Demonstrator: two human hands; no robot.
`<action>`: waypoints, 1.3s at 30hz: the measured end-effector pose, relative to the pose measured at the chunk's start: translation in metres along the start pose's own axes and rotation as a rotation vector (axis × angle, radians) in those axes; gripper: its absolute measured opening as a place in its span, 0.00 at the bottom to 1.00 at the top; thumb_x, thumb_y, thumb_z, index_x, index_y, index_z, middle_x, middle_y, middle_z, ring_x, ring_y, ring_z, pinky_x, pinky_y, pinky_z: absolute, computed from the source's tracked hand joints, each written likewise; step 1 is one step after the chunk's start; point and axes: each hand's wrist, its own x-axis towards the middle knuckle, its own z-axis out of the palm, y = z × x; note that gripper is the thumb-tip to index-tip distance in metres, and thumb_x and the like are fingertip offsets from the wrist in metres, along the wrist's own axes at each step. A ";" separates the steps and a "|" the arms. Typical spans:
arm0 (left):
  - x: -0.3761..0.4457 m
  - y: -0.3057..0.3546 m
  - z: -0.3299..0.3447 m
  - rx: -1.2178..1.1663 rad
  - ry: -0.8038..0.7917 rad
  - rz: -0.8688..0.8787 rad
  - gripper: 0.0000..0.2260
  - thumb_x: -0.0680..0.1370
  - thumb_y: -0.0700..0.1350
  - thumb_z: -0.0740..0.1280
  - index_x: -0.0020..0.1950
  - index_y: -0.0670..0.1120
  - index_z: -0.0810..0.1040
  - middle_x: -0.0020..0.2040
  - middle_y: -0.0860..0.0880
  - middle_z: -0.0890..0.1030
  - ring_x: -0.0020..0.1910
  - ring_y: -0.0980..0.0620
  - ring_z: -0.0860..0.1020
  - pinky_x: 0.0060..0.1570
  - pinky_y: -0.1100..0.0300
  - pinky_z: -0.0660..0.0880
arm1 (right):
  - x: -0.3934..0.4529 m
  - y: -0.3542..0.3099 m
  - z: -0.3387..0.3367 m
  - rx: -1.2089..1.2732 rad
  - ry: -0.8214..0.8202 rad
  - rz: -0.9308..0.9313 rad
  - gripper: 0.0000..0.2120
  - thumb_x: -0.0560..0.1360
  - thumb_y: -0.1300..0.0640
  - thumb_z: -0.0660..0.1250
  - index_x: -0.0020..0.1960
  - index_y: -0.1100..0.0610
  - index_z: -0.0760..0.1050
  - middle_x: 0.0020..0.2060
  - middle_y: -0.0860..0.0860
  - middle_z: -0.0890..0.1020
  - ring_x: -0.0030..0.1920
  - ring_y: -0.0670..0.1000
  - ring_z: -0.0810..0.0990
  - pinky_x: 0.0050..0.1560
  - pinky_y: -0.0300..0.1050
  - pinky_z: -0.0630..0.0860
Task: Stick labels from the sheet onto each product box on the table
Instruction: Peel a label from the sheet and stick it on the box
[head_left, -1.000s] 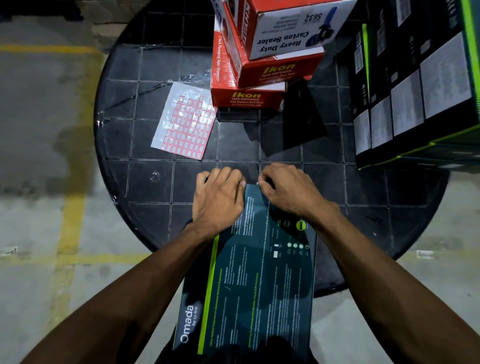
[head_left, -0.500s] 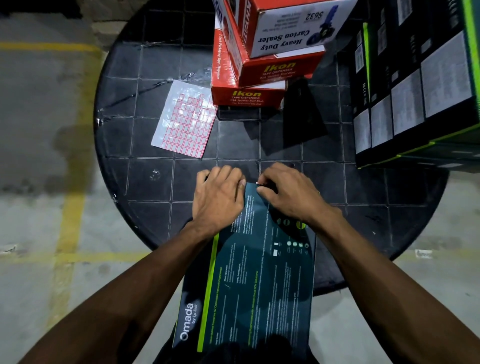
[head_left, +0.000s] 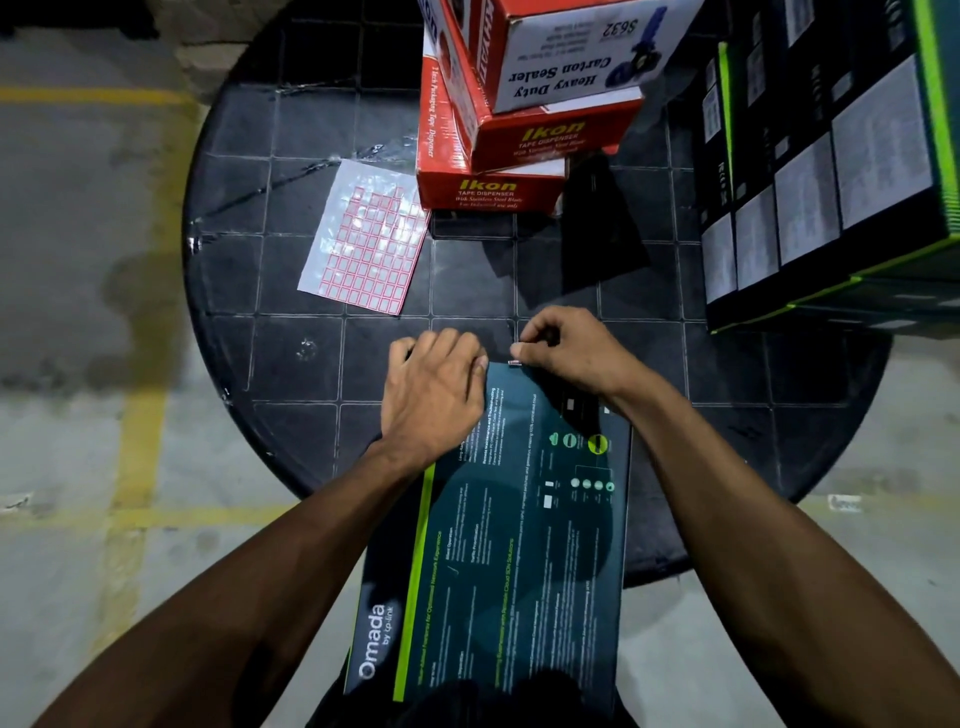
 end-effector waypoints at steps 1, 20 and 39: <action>0.000 0.000 0.000 0.000 0.000 0.000 0.06 0.80 0.49 0.58 0.44 0.50 0.71 0.41 0.52 0.73 0.42 0.51 0.70 0.50 0.54 0.60 | 0.003 -0.001 -0.001 0.003 -0.028 0.019 0.08 0.71 0.54 0.75 0.41 0.52 0.76 0.35 0.46 0.79 0.36 0.43 0.75 0.41 0.42 0.72; -0.001 0.001 -0.001 -0.001 0.014 0.007 0.06 0.79 0.49 0.58 0.44 0.50 0.70 0.40 0.52 0.72 0.41 0.51 0.70 0.49 0.55 0.59 | -0.007 0.003 -0.005 0.184 -0.085 -0.070 0.09 0.74 0.63 0.72 0.51 0.56 0.74 0.39 0.49 0.77 0.39 0.45 0.75 0.41 0.35 0.73; -0.001 0.001 -0.002 -0.020 -0.004 0.002 0.08 0.80 0.49 0.55 0.44 0.50 0.70 0.40 0.53 0.71 0.41 0.52 0.68 0.49 0.55 0.59 | -0.004 -0.001 0.005 0.010 -0.067 0.005 0.18 0.72 0.57 0.74 0.59 0.49 0.72 0.44 0.47 0.75 0.42 0.45 0.74 0.42 0.39 0.71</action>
